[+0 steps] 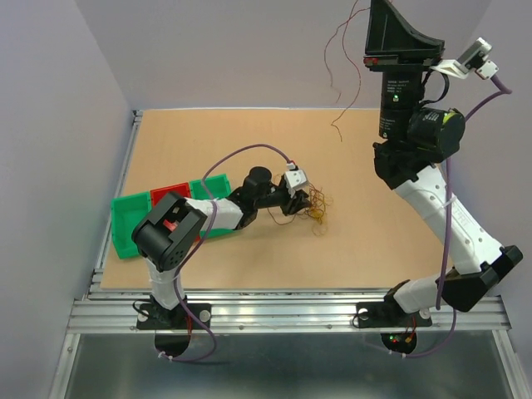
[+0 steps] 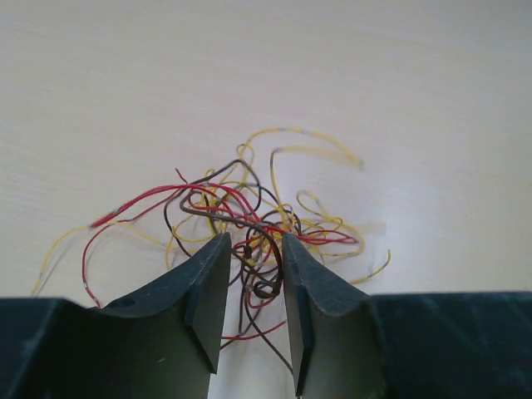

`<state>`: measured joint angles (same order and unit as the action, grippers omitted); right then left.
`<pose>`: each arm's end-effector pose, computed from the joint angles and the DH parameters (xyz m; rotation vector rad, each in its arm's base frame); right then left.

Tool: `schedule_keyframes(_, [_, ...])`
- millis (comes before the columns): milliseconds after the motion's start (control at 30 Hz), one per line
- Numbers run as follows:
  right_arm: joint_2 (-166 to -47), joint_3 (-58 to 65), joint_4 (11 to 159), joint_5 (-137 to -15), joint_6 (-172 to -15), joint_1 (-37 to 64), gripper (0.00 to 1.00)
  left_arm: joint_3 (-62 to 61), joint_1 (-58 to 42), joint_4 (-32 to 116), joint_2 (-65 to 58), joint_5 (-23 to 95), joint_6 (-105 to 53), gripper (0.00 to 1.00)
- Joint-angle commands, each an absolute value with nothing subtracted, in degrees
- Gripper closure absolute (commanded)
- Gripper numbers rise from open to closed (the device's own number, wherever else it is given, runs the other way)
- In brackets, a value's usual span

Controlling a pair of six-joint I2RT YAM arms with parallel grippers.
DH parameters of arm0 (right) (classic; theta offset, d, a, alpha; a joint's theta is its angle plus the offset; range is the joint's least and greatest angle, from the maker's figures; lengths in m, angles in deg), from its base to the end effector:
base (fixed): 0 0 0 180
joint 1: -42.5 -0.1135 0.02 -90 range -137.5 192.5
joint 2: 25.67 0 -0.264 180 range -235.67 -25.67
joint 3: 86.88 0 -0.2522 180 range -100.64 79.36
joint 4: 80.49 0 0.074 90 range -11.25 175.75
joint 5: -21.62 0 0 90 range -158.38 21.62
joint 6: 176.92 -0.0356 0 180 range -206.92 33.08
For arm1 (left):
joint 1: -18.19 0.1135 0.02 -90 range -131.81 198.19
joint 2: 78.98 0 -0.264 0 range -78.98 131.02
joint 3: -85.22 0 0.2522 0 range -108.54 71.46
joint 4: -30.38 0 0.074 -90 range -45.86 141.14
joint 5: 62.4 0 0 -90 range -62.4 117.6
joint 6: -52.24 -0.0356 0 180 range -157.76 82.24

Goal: Untangle the cables

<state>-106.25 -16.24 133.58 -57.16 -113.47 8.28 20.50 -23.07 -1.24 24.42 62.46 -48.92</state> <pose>0.2086 0.1335 0.5923 0.1670 0.5050 0.9904 0.2726 -0.2662 0.2000 1.1677 1.3098 -0.9007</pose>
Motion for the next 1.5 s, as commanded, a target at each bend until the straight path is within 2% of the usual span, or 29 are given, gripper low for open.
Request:
schedule_keyframes(0, [-105.4,-19.8,133.5,-54.2,-112.6,8.0,1.0,17.9,-23.8,-1.5,23.3,60.7,-50.2,0.59])
schedule_keyframes(200, [-105.5,-21.5,133.4,-51.6,-110.7,8.0,0.99,18.3,-23.9,-0.3,21.5,55.2,-50.5,0.56])
schedule_keyframes(267, [-105.0,-19.8,133.2,-53.0,-111.1,8.0,0.99,16.5,-23.9,2.3,20.3,53.8,-50.9,0.47])
schedule_keyframes(300, [-104.1,-17.4,133.2,-53.7,-111.8,8.0,0.99,15.2,-23.9,5.9,18.4,52.9,-51.3,0.38])
schedule_keyframes(400, [-102.4,-13.6,133.2,-53.6,-112.4,8.0,0.99,16.9,-23.9,7.0,12.3,51.9,-52.1,0.23])
schedule_keyframes(433, [-101.9,-12.4,133.3,-53.5,-112.4,8.0,0.99,18.2,-23.9,7.0,10.8,51.8,-52.3,0.15])
schedule_keyframes(533, [-100.6,-8.4,133.5,-53.3,-112.0,8.0,0.99,18.5,-23.8,10.0,5.2,49.3,-53.9,0.12])
schedule_keyframes(700, [-99.9,-4.1,132.9,-57.0,-109.4,8.0,0.99,16.5,-22.5,21.4,-2.5,41.9,-58.5,0.12])
schedule_keyframes(833, [-99.2,-0.5,131.5,-61.6,-109.5,8.0,1.0,16.6,-17.7,25.2,-7.1,39.0,-58.5,0.11])
schedule_keyframes(1033, [-101.4,1.7,128.6,-73.6,-113.2,7.9,1.0,17.5,-1.5,24.7,-13.0,46.8,-49.6,0.1])
schedule_keyframes(1133, [-103.6,1.8,128.3,-78.2,-115.8,7.5,1.0,20.9,6.0,22.4,-17.6,56.5,-48.0,0.06])
schedule_keyframes(1200, [-105.1,1.7,128.3,-80.6,-116.9,6.7,1.0,22.9,8.6,20.0,-21.6,62.1,-47.2,0.01])
schedule_keyframes(1467, [-111.9,0.5,127.8,-84.6,-115.4,1.4,0.99,27.2,12.9,14.6,-25.5,78.6,-43.2,0.01])
